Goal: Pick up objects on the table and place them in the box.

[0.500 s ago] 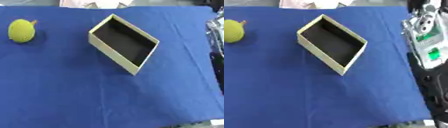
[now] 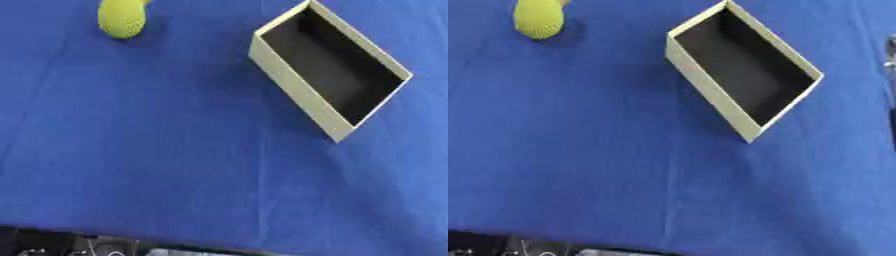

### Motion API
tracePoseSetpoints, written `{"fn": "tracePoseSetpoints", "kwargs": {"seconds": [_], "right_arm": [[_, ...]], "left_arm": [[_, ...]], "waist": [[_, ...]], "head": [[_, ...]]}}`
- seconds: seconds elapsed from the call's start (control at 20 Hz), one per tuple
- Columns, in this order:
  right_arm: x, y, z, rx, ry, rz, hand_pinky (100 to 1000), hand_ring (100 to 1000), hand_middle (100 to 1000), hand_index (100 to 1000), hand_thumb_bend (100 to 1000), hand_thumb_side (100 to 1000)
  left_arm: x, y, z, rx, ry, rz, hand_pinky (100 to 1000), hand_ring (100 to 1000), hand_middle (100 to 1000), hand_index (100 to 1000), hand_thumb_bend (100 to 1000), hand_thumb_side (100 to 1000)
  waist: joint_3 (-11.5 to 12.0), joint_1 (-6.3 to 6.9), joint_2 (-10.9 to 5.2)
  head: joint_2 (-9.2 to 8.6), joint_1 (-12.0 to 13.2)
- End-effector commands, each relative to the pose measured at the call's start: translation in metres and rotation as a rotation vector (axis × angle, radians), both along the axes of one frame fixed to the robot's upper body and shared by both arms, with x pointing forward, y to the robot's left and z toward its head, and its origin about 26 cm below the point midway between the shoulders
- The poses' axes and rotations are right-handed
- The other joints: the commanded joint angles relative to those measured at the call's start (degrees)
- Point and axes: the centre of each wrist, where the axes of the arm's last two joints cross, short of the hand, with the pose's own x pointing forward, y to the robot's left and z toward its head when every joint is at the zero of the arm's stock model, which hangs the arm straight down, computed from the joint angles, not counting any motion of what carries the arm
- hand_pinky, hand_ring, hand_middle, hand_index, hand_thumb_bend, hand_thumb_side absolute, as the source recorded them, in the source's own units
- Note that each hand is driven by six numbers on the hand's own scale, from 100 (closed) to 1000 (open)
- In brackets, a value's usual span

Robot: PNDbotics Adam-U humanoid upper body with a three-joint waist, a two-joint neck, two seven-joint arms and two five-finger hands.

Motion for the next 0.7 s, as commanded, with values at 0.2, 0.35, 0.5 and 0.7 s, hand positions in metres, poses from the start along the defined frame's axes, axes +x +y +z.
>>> {"fn": "tracePoseSetpoints", "kwargs": {"seconds": [0.2, 0.35, 0.5, 0.7], "right_arm": [[-0.0069, -0.0048, 0.0112, -0.030, -0.050, -0.030, 812, 817, 808, 865, 132, 941], [-0.0066, -0.0007, 0.0152, -0.033, -0.049, -0.032, 812, 817, 808, 865, 131, 940], [-0.0065, 0.0002, 0.0162, -0.038, -0.048, -0.038, 812, 816, 809, 865, 131, 941], [-0.0065, -0.0009, 0.0153, -0.035, -0.047, -0.047, 812, 816, 810, 866, 131, 941]], "left_arm": [[-0.0050, 0.0040, 0.0037, 0.024, -0.038, 0.019, 861, 903, 915, 923, 711, 499], [-0.0052, 0.0044, 0.0026, 0.026, -0.036, 0.022, 861, 903, 914, 923, 712, 500], [-0.0052, 0.0043, 0.0019, 0.032, -0.035, 0.021, 861, 903, 914, 923, 711, 501], [-0.0053, 0.0044, 0.0019, 0.036, -0.036, 0.020, 862, 903, 914, 923, 711, 500]], "waist": [[0.47, 0.25, -0.80], [0.34, 0.28, -0.84], [0.17, 0.25, -0.85], [0.23, 0.06, -0.88]], "head": [[0.16, 0.39], [-0.28, 0.21], [-1.84, -1.37], [-4.50, -6.79]]}}
